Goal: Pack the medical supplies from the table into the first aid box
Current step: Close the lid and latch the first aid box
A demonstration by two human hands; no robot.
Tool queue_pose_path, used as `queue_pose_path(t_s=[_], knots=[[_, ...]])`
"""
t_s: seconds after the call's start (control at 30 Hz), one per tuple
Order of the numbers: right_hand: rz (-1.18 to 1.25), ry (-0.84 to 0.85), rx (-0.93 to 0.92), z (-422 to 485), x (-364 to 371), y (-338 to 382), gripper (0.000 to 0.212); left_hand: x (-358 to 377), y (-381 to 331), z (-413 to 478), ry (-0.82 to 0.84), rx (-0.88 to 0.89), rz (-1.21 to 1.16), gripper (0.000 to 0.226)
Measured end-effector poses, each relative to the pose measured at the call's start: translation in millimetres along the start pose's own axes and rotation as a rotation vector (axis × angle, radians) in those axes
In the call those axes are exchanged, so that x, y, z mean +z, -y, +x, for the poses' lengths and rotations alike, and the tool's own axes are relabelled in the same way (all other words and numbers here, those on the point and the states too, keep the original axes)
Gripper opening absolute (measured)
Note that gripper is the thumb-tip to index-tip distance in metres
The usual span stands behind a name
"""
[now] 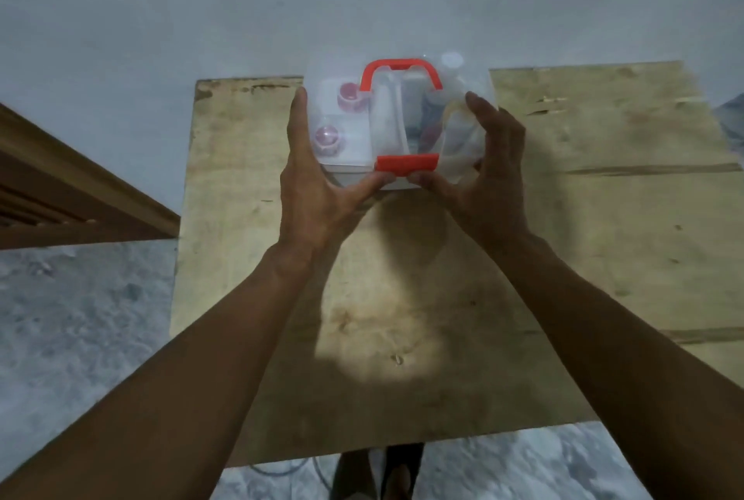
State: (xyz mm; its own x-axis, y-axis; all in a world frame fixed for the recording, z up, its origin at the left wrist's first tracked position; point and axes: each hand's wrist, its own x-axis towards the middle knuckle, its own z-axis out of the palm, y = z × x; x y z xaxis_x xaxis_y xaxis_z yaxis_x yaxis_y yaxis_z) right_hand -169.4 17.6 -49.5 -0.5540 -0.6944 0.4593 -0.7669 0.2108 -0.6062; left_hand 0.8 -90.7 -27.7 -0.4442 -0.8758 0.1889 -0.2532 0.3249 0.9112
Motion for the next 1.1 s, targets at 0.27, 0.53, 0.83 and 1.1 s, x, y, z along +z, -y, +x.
queue_pose_path(t_s=[0.27,0.53,0.83,1.1], knots=[[0.072,0.023,-0.056,4.4,3.0,-7.2,0.099,1.3,11.0,-0.9,-0.067,0.087,0.036,0.111],[0.055,0.026,-0.065,5.7,-1.4,-3.0,0.094,2.0,11.0,-1.0,-0.073,0.088,0.071,0.111],[0.01,0.04,-0.028,7.6,-2.2,0.8,0.088,7.7,9.4,-2.1,-0.071,0.045,0.063,0.106],[0.036,0.058,0.028,7.4,-4.8,6.0,0.089,5.3,-4.1,-8.3,-0.021,-0.015,-0.034,0.104]])
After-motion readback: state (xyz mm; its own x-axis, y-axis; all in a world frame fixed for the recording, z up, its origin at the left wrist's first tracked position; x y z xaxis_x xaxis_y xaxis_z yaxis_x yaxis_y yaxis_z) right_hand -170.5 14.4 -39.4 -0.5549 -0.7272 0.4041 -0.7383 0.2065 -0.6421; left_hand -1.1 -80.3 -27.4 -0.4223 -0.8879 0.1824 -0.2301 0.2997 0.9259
